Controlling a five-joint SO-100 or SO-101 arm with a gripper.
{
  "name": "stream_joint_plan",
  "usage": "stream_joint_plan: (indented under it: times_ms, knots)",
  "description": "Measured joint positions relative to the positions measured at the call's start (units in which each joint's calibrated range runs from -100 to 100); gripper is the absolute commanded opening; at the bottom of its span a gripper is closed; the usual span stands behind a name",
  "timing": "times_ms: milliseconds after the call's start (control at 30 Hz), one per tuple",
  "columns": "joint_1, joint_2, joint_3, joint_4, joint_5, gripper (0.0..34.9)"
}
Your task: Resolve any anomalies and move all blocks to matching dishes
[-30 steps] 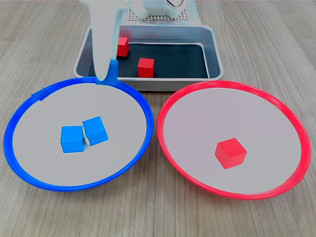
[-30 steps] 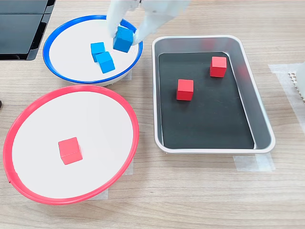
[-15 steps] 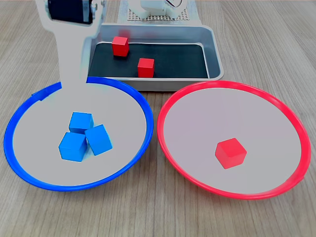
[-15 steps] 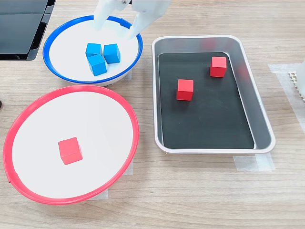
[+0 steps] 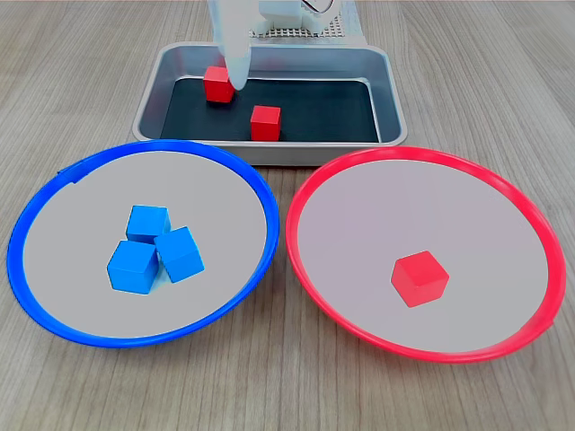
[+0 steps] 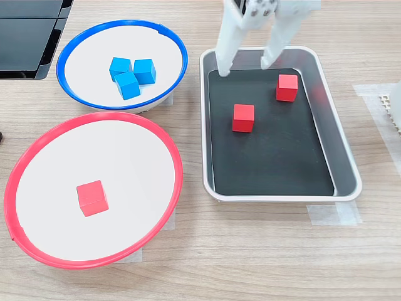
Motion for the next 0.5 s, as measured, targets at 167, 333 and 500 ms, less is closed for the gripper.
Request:
stream_joint_plan:
  times_ms: [167,333,500]
  knots:
    - [-1.2,2.5,6.1,-6.4,-2.4,20.0]
    - [-2.7,4.8,9.2,-10.8,-3.1,19.2]
    - [-5.4,7.0,10.3,-13.3,-3.7,11.3]
